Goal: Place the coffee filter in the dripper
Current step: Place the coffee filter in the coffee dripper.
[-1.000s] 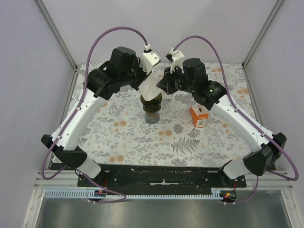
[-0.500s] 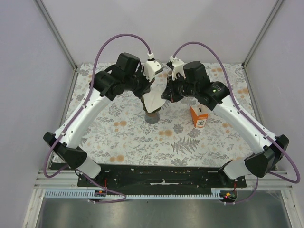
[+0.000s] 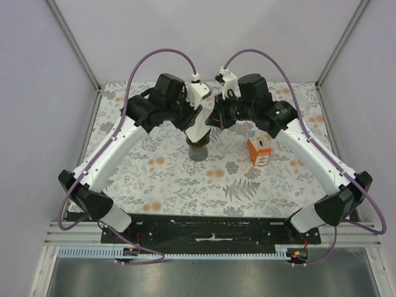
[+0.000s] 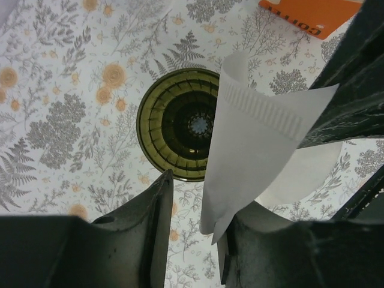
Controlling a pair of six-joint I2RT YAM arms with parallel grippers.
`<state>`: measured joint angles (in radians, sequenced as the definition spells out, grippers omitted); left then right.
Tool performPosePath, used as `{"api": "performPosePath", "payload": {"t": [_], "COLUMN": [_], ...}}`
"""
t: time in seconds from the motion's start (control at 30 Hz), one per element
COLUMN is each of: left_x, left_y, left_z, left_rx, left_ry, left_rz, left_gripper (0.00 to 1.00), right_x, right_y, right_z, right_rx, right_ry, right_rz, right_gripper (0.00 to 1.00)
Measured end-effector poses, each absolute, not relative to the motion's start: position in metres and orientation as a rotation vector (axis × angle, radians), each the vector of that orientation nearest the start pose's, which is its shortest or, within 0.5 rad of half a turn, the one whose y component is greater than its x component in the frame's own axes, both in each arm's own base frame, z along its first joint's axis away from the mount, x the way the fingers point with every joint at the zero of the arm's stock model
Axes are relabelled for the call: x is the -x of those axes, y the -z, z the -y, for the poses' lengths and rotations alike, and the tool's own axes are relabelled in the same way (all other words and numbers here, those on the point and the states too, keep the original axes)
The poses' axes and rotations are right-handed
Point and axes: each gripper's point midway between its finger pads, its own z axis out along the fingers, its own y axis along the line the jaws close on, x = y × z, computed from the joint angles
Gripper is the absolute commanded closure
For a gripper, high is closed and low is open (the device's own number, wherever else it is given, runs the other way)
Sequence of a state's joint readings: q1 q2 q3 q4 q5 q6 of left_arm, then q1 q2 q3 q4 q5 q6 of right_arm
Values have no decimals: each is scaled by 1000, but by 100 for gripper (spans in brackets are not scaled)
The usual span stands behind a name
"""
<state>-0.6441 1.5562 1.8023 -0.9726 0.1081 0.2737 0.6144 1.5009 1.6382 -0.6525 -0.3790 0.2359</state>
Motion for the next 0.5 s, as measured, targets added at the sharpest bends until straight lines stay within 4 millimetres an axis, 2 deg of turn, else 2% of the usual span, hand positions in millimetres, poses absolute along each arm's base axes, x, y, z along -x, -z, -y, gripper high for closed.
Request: {"api": "performPosePath", "payload": {"t": [0.03, 0.07, 0.17, 0.23, 0.37, 0.43, 0.5], "left_x": [-315, -315, -317, -319, -321, -322, -322], "left_y": [-296, -293, -292, -294, -300, -306, -314], "left_z": [245, 243, 241, 241, 243, 244, 246], "left_rx": [-1074, -1070, -1045, -1016, -927, -865, -815], "left_ry": [307, 301, 291, 304, 356, 389, 414], "left_rz": [-2056, -2066, -2079, -2084, -2103, -2114, -2114], "left_gripper": [92, 98, 98, 98, 98, 98, 98], "right_x": [-300, -300, -300, -303, -314, -318, -321], "right_y": [-320, -320, -320, -322, -332, -339, -345], "right_z": [-303, -303, -303, -304, -310, -318, -326], "right_rx": [647, 647, 645, 635, 581, 561, 540], "right_ry": [-907, -913, -925, -922, -897, -865, -834], "right_rz": [-2077, -2077, -2079, -2066, -1981, -1930, -1882], "right_gripper": [100, 100, 100, 84, 66, 58, 55]}}
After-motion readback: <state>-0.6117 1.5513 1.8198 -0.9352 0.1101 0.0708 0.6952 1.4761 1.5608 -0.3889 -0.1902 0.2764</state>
